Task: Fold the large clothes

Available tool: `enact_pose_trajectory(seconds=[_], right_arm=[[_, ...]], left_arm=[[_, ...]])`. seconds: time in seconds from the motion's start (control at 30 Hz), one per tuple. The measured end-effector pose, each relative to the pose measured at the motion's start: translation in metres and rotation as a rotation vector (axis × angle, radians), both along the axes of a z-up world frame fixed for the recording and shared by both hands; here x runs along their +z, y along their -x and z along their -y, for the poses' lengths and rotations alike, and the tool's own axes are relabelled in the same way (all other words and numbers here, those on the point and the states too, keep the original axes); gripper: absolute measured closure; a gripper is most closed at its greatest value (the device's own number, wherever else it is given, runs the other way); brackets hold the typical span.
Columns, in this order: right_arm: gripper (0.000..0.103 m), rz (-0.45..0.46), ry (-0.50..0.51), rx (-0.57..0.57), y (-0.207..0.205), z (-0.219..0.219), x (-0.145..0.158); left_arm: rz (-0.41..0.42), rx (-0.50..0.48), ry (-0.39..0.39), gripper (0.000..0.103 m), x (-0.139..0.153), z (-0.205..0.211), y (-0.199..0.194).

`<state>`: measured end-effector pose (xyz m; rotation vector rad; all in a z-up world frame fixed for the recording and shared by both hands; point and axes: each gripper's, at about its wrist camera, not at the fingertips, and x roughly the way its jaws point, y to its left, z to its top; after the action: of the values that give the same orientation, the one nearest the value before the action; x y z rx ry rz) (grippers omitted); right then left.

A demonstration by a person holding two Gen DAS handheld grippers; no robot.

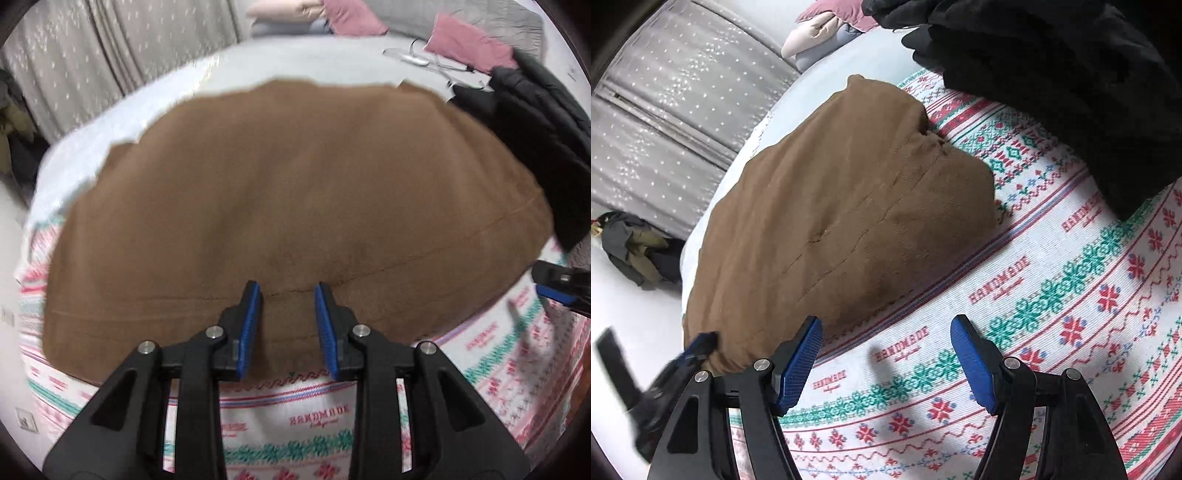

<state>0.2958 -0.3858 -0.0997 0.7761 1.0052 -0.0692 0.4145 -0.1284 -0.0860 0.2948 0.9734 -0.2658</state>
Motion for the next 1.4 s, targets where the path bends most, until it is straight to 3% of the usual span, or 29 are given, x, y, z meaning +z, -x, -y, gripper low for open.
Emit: enact_pose_trajectory(seconds=[0.27, 0.47, 0.67, 0.77, 0.93, 1.03, 1.1, 1.2, 1.3, 1.4], right_arm=[[0.030, -0.005, -0.015, 0.042, -0.016, -0.009, -0.005], [0.030, 0.021, -0.042, 0.002, -0.012, 0.002, 0.000], [0.030, 0.004, -0.066, -0.022, -0.006, 0.006, 0.000], [0.030, -0.006, -0.079, -0.023, 0.001, 0.010, -0.001], [0.030, -0.015, -0.074, -0.017, 0.008, 0.017, 0.002], [0.030, -0.019, -0.068, -0.013, 0.011, 0.015, 0.007], [0.030, -0.008, -0.072, -0.010, 0.013, 0.012, 0.011], [0.030, 0.009, -0.061, 0.004, 0.014, 0.005, 0.017], [0.030, 0.014, -0.044, 0.010, 0.014, 0.003, 0.021], [0.030, 0.009, -0.037, 0.013, 0.015, 0.004, 0.020]], left_arm=[[-0.013, 0.060, -0.007, 0.068, -0.008, 0.001, -0.016], [-0.018, -0.014, 0.057, 0.068, 0.025, 0.005, -0.016], [-0.067, 0.014, -0.015, 0.068, 0.019, 0.020, -0.063], [-0.086, 0.040, -0.064, 0.068, 0.002, 0.026, -0.087], [-0.102, 0.034, -0.112, 0.068, -0.007, 0.031, -0.090], [-0.178, 0.060, -0.041, 0.068, 0.008, 0.027, -0.106], [-0.148, 0.060, -0.004, 0.068, 0.021, 0.030, -0.117], [-0.086, 0.051, -0.027, 0.068, 0.034, 0.045, -0.138], [-0.108, 0.075, -0.127, 0.068, 0.015, 0.059, -0.163], [-0.120, 0.125, -0.116, 0.068, -0.001, 0.058, -0.171]])
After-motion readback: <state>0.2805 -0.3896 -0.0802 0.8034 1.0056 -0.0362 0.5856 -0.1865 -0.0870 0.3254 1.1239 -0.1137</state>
